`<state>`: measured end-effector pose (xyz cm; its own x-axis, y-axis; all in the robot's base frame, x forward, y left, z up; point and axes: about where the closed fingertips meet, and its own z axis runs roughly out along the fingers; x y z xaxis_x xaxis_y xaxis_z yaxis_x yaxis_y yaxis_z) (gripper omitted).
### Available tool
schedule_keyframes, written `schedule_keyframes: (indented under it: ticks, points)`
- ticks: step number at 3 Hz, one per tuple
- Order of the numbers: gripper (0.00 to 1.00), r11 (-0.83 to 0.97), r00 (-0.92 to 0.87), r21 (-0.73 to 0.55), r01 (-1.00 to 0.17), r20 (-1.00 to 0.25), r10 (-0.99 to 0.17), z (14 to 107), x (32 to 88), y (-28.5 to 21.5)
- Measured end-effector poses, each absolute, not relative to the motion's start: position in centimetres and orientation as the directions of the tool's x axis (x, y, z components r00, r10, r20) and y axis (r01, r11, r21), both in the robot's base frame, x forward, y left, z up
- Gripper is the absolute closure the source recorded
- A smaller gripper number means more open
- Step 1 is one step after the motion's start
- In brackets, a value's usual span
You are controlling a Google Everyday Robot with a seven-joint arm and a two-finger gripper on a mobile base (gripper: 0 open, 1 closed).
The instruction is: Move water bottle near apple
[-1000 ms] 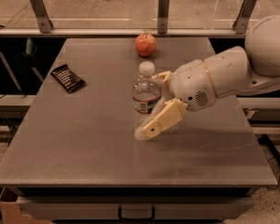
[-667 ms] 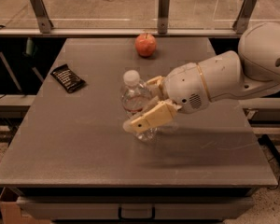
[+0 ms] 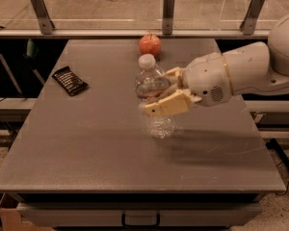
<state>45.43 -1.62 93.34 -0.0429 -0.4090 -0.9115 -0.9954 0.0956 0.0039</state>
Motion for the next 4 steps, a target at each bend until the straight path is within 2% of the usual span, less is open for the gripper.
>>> schedule_keyframes:
  ticks: [1, 4]
  points:
    - [1.0, 0.154, 0.039, -0.118, -0.981, -0.896, -0.442, 96.9, 47.8, -5.6]
    - [1.0, 0.169, 0.083, -0.176, -0.97, -0.889, -0.45, 99.2, 49.2, -5.8]
